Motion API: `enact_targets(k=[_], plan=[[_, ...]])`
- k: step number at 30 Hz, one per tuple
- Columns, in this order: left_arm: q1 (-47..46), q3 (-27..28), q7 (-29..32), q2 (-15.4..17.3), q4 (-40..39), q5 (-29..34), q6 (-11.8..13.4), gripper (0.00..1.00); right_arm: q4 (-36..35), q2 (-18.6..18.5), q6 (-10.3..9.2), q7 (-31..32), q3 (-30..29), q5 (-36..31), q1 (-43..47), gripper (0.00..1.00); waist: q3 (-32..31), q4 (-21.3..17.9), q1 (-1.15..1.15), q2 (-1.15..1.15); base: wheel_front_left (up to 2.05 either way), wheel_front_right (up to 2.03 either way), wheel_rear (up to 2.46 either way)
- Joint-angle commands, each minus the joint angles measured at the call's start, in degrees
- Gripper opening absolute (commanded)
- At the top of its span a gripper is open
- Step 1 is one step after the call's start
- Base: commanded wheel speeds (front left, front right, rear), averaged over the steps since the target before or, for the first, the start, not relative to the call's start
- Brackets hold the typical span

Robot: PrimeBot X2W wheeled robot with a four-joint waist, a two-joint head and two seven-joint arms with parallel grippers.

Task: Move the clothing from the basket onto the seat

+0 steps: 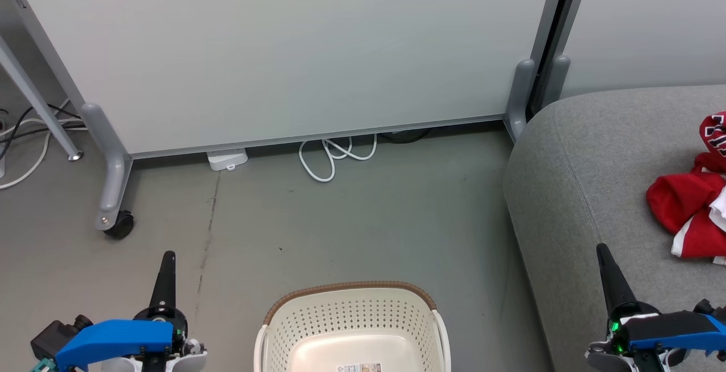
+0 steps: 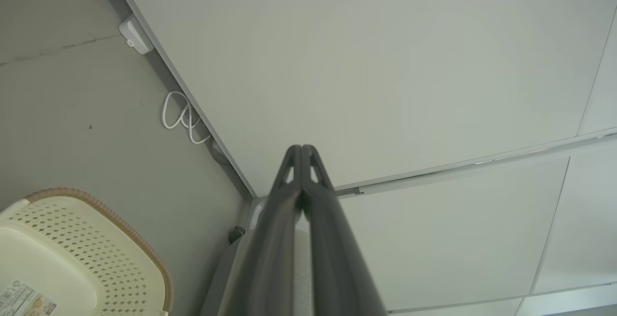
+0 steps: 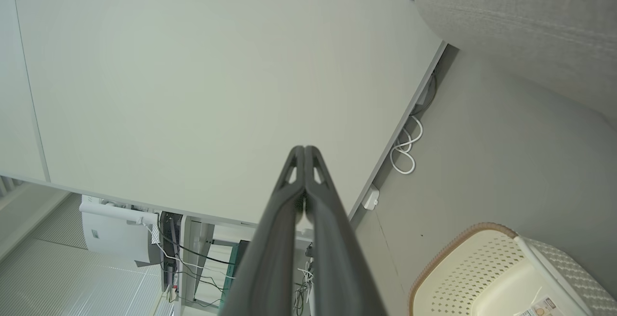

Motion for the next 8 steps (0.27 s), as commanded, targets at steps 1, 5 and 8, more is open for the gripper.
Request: enact_targets(k=[1, 5, 8], plan=[[-1.6, 0.4, 0.4, 0.1, -0.7, -1.5, -0.1, 0.0, -0.7, -0.3, 0.05, 0.5, -0.1, 1.7, -1.3, 0.0, 0.0, 0.0, 0.0, 0.0, 0.0, 0.0, 0.0], [-1.7, 0.8, 0.9, 0.1, -0.8, -3.2, -0.1, 0.0, -0.8, -0.3, 0.05, 0.9, -0.2, 3.7, -1.5, 0.0, 0.1, -0.1, 0.0, 0.0, 0.0, 0.0, 0.0], [-2.0, 1.1, 1.3, 0.0, -1.0, -4.5, -0.1, 0.0, -0.8, -0.3, 0.05, 1.3, -0.3, 5.2, -1.7, 0.0, 0.1, -0.2, 0.0, 0.0, 0.0, 0.0, 0.0]])
